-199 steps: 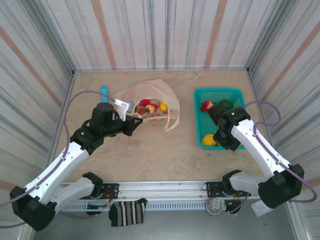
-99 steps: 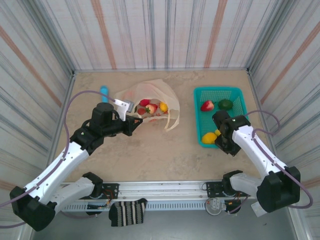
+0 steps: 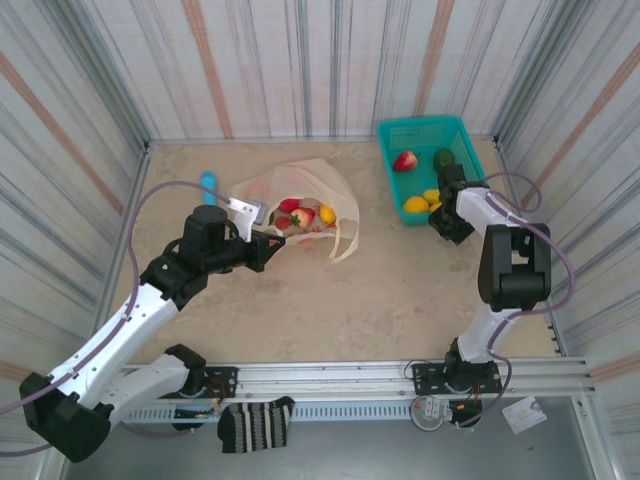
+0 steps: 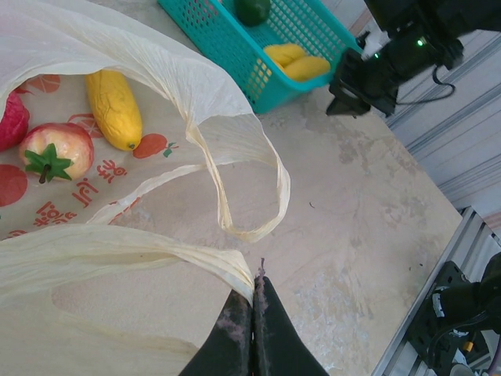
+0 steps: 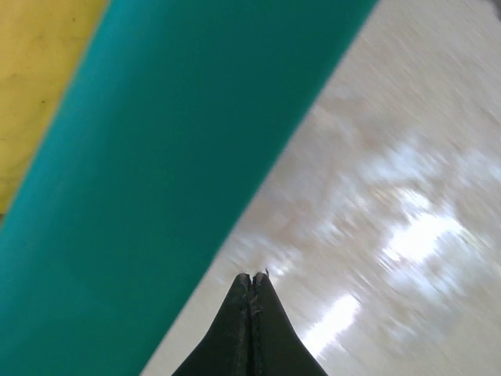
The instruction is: Place the fake fruits into the plastic bag and tie a complex knot
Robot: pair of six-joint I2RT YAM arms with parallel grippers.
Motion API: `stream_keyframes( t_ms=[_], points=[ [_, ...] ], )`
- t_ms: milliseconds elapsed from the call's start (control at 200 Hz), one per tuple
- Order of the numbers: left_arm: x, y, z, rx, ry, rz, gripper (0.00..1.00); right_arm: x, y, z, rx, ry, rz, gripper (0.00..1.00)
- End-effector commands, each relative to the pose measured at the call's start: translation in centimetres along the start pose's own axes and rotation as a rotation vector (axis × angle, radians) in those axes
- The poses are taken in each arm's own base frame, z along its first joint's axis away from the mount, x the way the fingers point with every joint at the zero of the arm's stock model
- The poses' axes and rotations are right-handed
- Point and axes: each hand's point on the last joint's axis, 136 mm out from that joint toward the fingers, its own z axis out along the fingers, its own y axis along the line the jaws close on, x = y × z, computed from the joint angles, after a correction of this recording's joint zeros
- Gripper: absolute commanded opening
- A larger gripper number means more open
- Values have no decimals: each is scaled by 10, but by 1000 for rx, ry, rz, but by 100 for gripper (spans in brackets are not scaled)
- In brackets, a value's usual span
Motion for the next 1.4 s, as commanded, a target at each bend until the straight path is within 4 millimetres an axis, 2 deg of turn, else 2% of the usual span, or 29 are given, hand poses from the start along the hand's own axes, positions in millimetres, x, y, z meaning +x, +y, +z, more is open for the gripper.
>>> stream_keyframes(
  t_ms=[0, 85, 190, 210, 240, 281, 371, 406, 496, 631, 701, 807, 912, 1017, 1162, 1292, 1398],
  points=[
    [-6, 3, -4, -20, -19, 28, 0, -12, 25, -18, -115, -21, -36, 0],
    [-7, 4, -4, -27, -23, 30, 0, 2, 38, -38, -217, -12, -105, 0],
    [-7, 5, -4, -27, -27, 31, 0, 41, 58, -68, -391, -18, -314, 1],
    [-7, 5, -4, -26, -25, 29, 0, 49, 62, -75, -435, -22, -359, 5],
    [-7, 5, -3, -25, -25, 26, 0, 63, 68, -87, -499, -27, -430, 18],
    [-7, 5, -2, -20, -23, 23, 0, 81, 76, -104, -577, -50, -538, 28],
    [-7, 6, 0, -16, -17, 16, 0, 123, 91, -142, -672, -127, -822, 38],
    [-7, 7, 0, -18, -15, 13, 0, 140, 94, -154, -684, -157, -936, 39],
    [-8, 8, 0, -23, -19, 10, 0, 168, 101, -177, -705, -278, -1205, 39],
    [-9, 11, -3, -41, -29, 12, 0, 218, 100, -215, -854, -496, -1749, 41],
    [-9, 12, -4, -47, -34, 14, 0, 241, 95, -228, -917, -556, -1978, 47],
    [-10, 12, -7, -55, -42, 18, 0, 256, 94, -229, -921, -483, -2152, 51],
    [-13, 13, -12, -68, -59, 24, 0, 264, 92, -207, -848, -355, -2251, 53],
    [-14, 13, -15, -75, -73, 28, 0, 268, 92, -181, -772, -308, -2295, 55],
    [-16, 12, -17, -72, -78, 28, 0, 270, 103, -161, -742, -304, -2264, 63],
    [-17, 11, -18, -71, -84, 30, 0, 270, 108, -146, -699, -293, -2266, 62],
    [-17, 11, -20, -76, -90, 31, 0, 268, 112, -138, -663, -297, -2256, 57]
  ],
)
